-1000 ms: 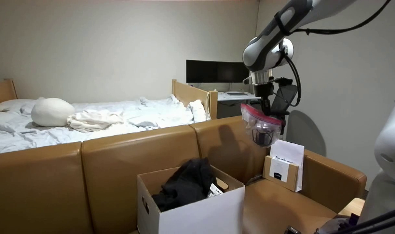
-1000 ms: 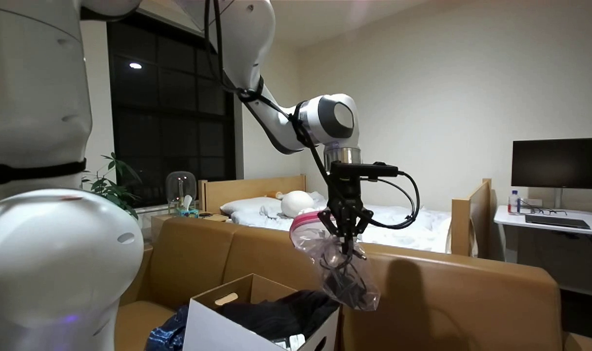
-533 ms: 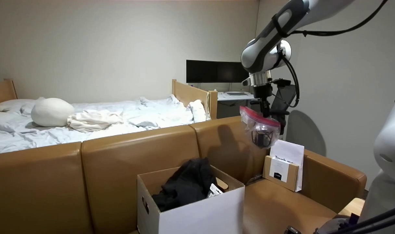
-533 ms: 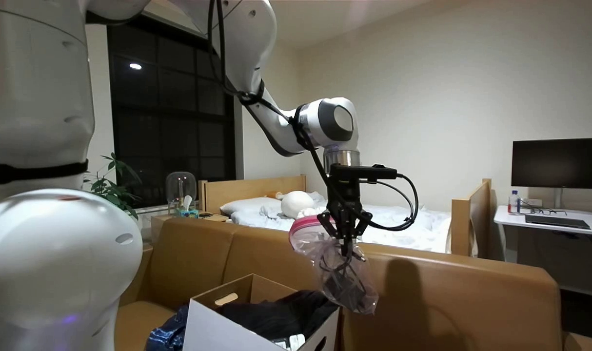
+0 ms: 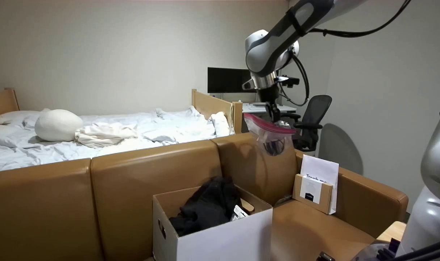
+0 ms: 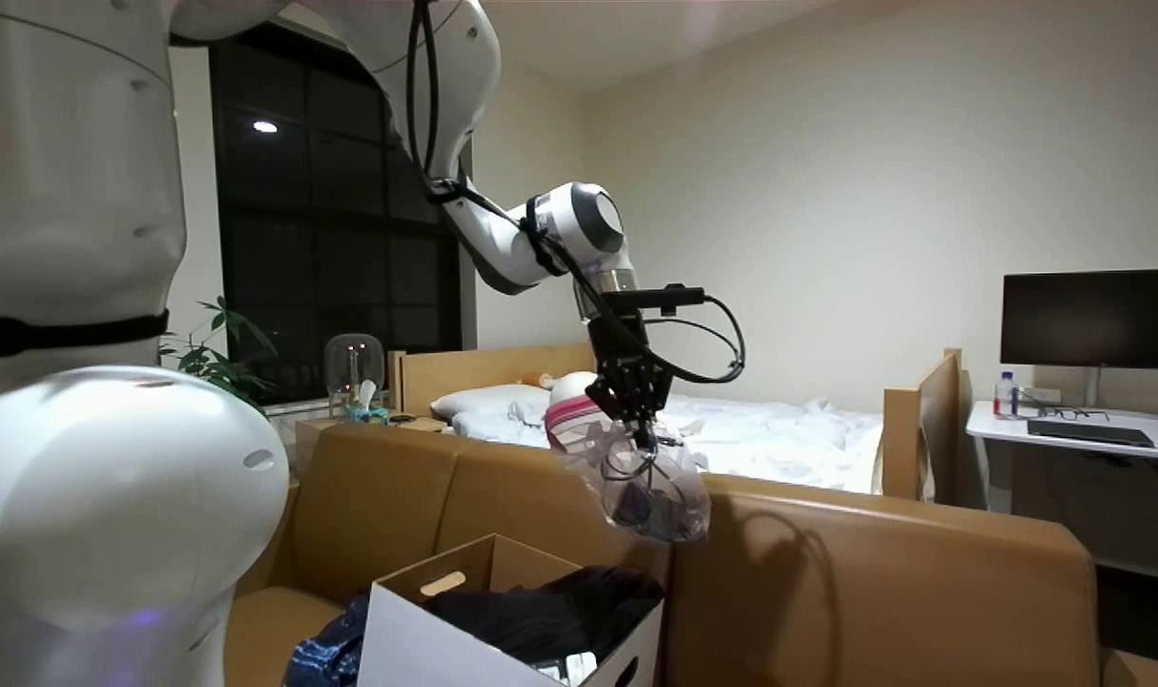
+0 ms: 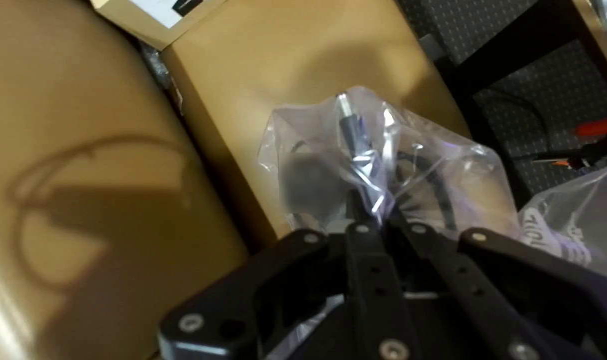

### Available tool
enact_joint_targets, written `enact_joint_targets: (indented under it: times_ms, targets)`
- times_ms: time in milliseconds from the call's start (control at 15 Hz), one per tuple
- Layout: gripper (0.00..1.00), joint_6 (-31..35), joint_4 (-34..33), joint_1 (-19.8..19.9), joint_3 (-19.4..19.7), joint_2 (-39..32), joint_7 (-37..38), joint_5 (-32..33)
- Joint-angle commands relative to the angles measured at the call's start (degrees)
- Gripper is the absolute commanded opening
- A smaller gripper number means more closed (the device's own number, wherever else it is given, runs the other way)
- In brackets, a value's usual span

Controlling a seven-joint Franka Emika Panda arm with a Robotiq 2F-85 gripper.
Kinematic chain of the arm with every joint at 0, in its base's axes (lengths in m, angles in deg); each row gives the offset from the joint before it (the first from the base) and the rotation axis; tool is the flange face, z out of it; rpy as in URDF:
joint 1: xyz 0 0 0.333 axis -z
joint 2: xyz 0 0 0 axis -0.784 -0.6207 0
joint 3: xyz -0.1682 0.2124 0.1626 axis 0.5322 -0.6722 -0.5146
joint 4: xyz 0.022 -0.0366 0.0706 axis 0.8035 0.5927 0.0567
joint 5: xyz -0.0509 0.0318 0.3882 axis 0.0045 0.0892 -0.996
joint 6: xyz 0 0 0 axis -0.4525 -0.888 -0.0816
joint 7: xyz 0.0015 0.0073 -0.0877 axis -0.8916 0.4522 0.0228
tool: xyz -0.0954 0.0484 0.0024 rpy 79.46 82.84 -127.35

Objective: Pick the plastic bag and put it in the box

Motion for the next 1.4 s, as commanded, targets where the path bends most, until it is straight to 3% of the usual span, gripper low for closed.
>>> enact_joint_targets:
  times_ms: [0,333,733,800,933,1133,1333]
  targets:
    - [0.02,-4.07,-7.20,-3.20,-4.47,-3.01,-4.92,0.61]
    - [0.02,-4.50,-17.52,-7.15,-9.82,-14.64,-11.70,-0.29]
    - [0.02,-4.81,-22.14,-8.02,-13.12,-26.60,-23.38,0.50]
    - [0.31,-5.56,-22.78,-8.09,-13.33,-28.03,-25.74,0.66]
    - [0.38,-7.75,-24.16,-8.32,-13.53,-30.04,-30.52,1.24]
    - [0.56,-12.77,-26.37,-8.82,-13.31,-31.50,-38.02,2.80]
    - [0.77,-17.24,-26.39,-9.30,-11.37,-29.30,-41.26,8.63]
